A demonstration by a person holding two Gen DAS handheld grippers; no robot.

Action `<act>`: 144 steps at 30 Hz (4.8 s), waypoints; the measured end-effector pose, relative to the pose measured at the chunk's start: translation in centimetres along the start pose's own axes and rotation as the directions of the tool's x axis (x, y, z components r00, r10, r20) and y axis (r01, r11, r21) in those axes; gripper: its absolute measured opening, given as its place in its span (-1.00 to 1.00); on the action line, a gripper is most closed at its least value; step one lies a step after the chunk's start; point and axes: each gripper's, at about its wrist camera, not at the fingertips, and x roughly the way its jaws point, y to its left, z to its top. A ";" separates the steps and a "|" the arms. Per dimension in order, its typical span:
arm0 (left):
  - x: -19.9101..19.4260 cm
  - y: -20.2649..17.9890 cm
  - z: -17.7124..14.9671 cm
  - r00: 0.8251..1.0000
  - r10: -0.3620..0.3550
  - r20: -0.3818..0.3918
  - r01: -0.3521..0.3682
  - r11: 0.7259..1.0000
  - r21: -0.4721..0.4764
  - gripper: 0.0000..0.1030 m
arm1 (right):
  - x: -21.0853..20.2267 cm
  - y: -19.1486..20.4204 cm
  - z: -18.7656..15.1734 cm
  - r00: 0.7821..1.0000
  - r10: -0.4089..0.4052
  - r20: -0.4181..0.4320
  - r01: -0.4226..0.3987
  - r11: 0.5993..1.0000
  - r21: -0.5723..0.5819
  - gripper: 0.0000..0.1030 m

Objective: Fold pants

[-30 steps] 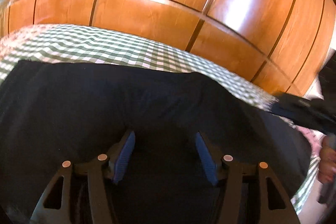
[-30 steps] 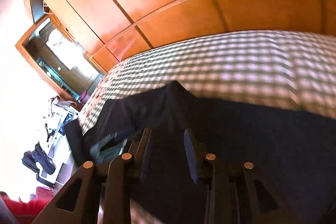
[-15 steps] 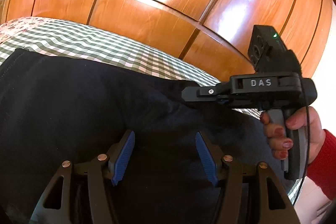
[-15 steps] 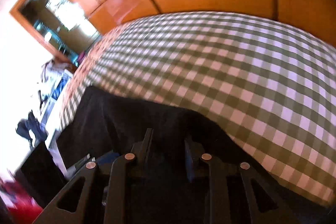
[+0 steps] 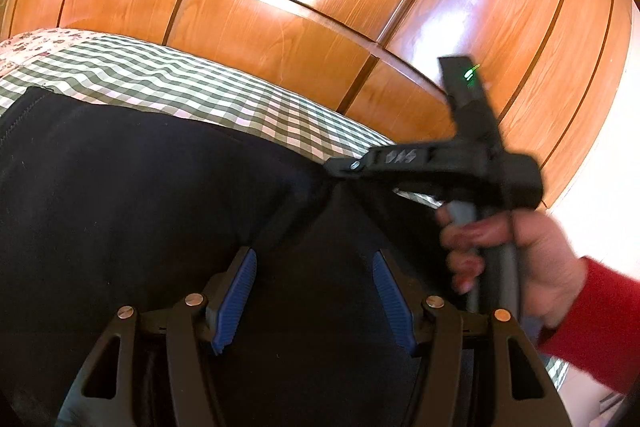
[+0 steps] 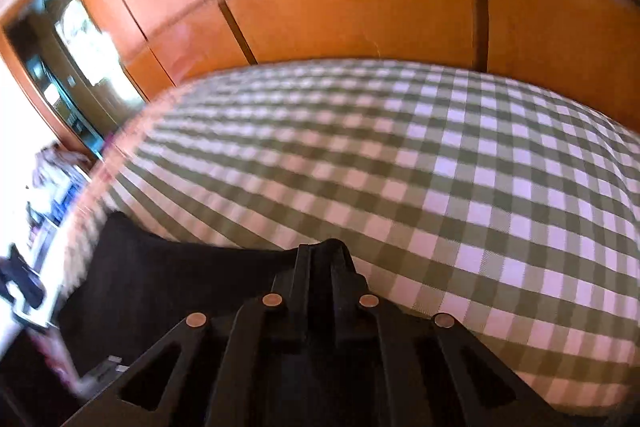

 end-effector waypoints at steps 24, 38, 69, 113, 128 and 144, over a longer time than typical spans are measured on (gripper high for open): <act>0.2 -0.5 0.1 0.998 0.062 -0.016 -0.062 0.997 0.039 0.19 | -10.4 -3.9 -9.9 0.979 -0.132 0.155 0.124 0.990 0.062 -0.29; 0.3 -1.8 -0.2 0.987 0.161 -0.027 -0.157 0.982 0.106 0.19 | -21.6 -10.2 -19.1 0.935 -0.242 0.258 0.150 0.932 0.330 0.00; 0.6 -3.2 -0.9 0.964 0.266 -0.030 -0.255 0.948 0.191 0.20 | -35.6 -31.4 -34.5 0.779 -0.520 0.349 -0.102 0.444 0.890 0.01; 0.2 -2.8 -0.8 0.972 0.234 -0.027 -0.227 0.960 0.164 0.20 | -39.5 -11.1 -17.1 0.680 -0.505 0.532 0.227 0.834 0.503 -0.68; -0.1 -2.5 -0.8 0.978 0.208 -0.025 -0.202 0.969 0.141 0.20 | -28.4 0.6 -15.1 0.807 -0.346 0.478 0.355 0.932 0.075 -0.68; -0.1 -2.4 -0.8 0.979 0.202 -0.021 -0.198 0.972 0.130 0.20 | -19.3 2.1 -17.7 0.931 -0.239 0.277 0.251 0.968 -0.008 -0.68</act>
